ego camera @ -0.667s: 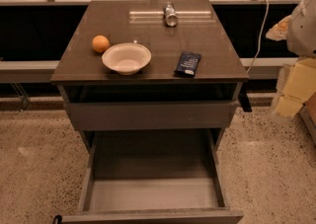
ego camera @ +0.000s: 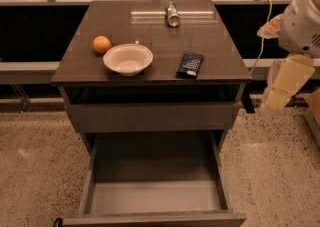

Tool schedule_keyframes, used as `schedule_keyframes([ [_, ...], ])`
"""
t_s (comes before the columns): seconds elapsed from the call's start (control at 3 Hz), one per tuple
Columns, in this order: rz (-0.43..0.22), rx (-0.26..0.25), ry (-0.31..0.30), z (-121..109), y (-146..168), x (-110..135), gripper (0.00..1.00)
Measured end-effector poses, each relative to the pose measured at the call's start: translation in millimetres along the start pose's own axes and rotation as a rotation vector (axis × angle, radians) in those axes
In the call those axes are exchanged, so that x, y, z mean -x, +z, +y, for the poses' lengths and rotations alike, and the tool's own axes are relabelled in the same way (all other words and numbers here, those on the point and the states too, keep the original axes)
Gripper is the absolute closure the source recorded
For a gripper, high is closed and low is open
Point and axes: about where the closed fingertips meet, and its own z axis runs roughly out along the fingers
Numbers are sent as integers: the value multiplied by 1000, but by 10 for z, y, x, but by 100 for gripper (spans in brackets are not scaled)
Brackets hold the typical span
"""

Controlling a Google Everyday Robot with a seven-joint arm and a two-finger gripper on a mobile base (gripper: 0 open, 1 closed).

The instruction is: Place rxbar blueberry into middle drawer

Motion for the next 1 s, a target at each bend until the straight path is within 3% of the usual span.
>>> schedule_keyframes([
  [0.67,-146,-16,-77,-939,394,665,0],
  [1.0,-162,-26,-82,-995,370,717,0],
])
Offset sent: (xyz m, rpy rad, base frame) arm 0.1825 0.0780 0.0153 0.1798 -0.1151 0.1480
